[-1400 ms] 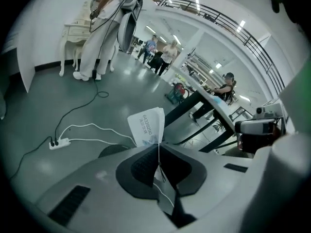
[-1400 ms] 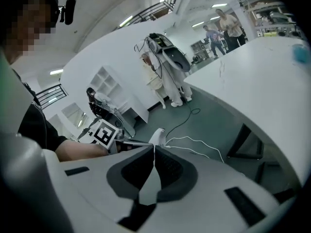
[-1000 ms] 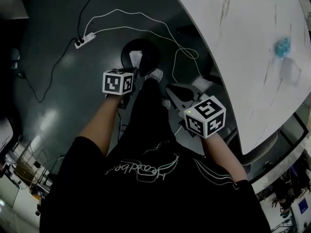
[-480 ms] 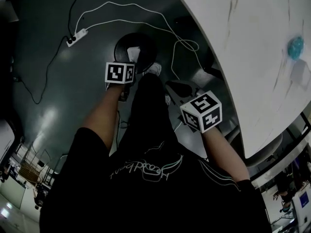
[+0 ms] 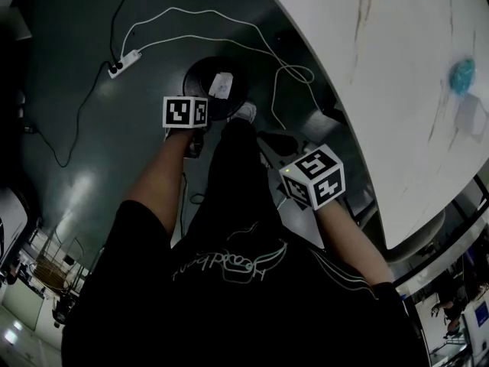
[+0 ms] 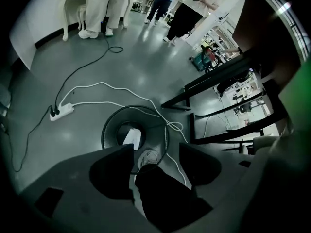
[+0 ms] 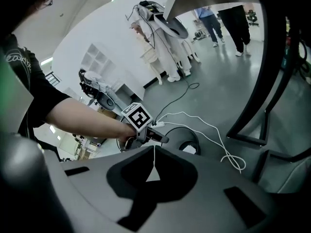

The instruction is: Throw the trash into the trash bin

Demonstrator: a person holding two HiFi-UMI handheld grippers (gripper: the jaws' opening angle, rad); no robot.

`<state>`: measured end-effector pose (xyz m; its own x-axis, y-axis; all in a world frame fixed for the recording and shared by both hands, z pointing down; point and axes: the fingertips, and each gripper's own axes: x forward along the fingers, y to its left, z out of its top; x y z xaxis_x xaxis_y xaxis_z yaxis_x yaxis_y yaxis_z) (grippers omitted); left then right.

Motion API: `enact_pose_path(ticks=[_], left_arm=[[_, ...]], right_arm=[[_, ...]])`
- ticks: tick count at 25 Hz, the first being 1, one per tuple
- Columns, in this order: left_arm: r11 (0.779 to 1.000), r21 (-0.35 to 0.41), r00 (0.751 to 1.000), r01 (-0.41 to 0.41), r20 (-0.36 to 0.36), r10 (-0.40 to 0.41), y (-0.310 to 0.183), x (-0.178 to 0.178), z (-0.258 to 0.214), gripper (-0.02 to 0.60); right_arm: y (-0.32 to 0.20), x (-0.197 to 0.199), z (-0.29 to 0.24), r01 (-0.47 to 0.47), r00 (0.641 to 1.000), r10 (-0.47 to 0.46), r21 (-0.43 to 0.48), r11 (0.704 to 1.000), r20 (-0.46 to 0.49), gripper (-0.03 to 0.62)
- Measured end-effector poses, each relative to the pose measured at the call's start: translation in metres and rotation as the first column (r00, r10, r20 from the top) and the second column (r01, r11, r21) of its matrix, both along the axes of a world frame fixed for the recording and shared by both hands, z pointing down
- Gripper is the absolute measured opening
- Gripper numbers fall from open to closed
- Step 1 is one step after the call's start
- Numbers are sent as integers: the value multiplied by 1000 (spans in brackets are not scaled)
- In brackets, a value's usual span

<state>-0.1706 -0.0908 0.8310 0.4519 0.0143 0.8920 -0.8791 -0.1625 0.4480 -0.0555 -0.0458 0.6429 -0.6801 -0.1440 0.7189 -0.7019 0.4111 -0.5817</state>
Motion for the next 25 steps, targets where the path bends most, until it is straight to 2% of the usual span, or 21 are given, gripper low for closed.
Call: enact_pose_path(ticks=[6, 10, 14, 17, 18, 20, 25], left_arm=[[1000, 2, 1000, 10, -10, -10, 14, -11, -16, 275], [1000, -1, 998, 21, -57, -21, 38, -10, -41, 275], [996, 89, 986, 25, -169, -10, 43, 13, -90, 273], [987, 148, 961, 54, -276, -11, 56, 35, -142, 272], [982, 181, 954, 60, -300, -3, 58, 42, -161, 270], [960, 273, 943, 64, -333, 32, 56, 56, -202, 207], [869, 489, 894, 77, -420, 157, 44, 98, -318, 70]], right_arm=[[5, -1, -15, -6, 1000, 6, 27, 1000, -2, 32], [17, 1, -29, -11, 1000, 11, 43, 999, -5, 32], [12, 8, -52, -59, 998, 58, 107, 993, 8, 32], [20, 13, -81, -92, 996, 89, 147, 985, 27, 32], [25, 16, -92, -102, 995, 98, 159, 982, 32, 32], [32, 24, -115, -132, 991, 124, 186, 974, 50, 32], [48, 53, -183, -245, 967, 216, 257, 935, 138, 32]])
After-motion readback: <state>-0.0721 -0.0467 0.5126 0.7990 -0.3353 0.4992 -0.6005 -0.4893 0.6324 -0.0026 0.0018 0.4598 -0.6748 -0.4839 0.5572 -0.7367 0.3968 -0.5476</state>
